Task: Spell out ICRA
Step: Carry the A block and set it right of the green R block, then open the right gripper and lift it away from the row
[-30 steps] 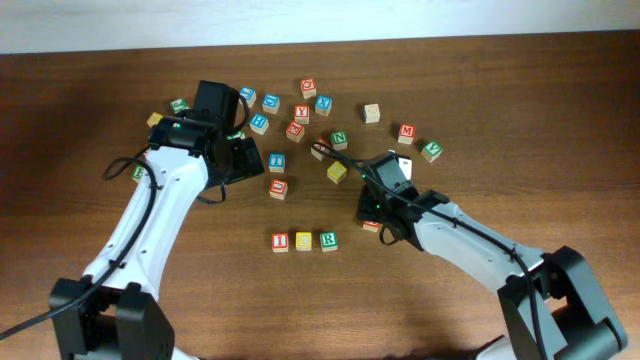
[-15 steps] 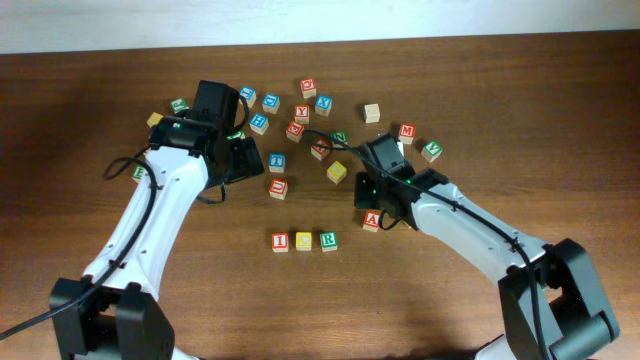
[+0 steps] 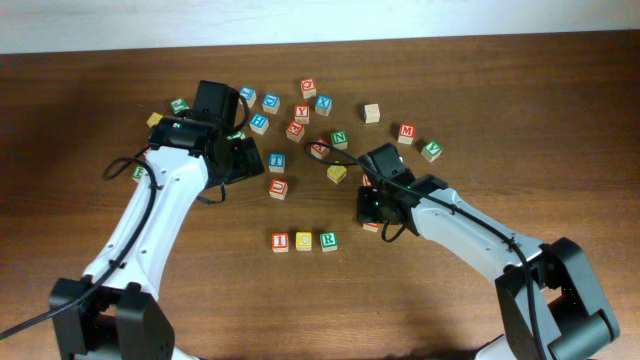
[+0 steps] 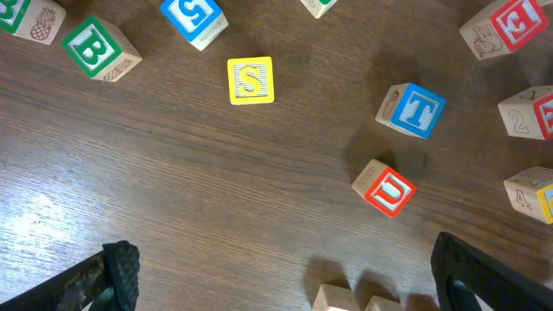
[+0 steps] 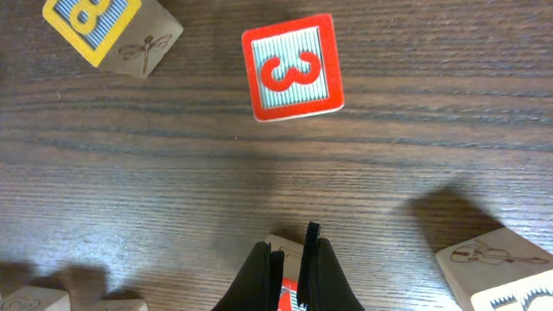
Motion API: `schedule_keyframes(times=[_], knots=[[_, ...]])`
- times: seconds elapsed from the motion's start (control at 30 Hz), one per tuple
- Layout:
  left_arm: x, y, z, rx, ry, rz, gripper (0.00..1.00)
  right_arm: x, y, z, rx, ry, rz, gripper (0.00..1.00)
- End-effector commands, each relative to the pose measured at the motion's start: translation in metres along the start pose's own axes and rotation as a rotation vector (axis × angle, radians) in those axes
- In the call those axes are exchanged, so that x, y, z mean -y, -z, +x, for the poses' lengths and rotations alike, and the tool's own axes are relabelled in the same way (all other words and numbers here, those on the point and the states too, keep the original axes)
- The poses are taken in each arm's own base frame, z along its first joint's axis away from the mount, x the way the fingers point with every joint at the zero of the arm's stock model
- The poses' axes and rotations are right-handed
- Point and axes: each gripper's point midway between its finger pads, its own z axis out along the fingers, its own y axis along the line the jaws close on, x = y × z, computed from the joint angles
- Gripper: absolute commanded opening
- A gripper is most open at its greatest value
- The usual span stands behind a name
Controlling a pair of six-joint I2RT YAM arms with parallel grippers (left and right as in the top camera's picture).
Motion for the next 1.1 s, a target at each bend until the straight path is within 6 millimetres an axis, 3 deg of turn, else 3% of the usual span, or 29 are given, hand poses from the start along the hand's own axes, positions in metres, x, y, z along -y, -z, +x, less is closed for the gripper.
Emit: schedule_keyframes(times=[0.0,0.33,0.43,0.63,0.7,0.8,0.93,1.07], knots=[[0.001,0.006,-0.004,0.02,0.014,0.007,0.99,0.003,-0.016,0.013,-0.059,0.006,0.01,0.04],[0.001,0.006,-0.004,0.02,0.014,0.007,0.99,-0.031,-0.018,0.027,-0.14,0.014,-0.165,0.04],[0.001,0.006,-0.004,0.02,0.014,0.007,0.99,-0.036,-0.009,0.019,-0.124,0.018,-0.185,0.04],[0.001,0.006,-0.004,0.02,0.014,0.007,0.99,0.007,0.034,-0.019,-0.092,-0.061,-0.086,0.04],[0.001,0.006,-0.004,0.02,0.014,0.007,0.99,0.008,0.036,-0.011,-0.145,-0.02,-0.126,0.04],[0.001,0.006,-0.004,0.02,0.014,0.007,0.99,0.027,0.037,0.029,-0.291,-0.011,-0.041,0.04],[0.001,0.006,-0.004,0.02,0.014,0.007,0.99,0.039,0.022,0.059,-0.355,-0.024,-0.015,0.04],[0.001,0.006,-0.004,0.02,0.014,0.007,0.99,0.023,0.011,0.071,-0.375,-0.038,-0.135,0.04]])
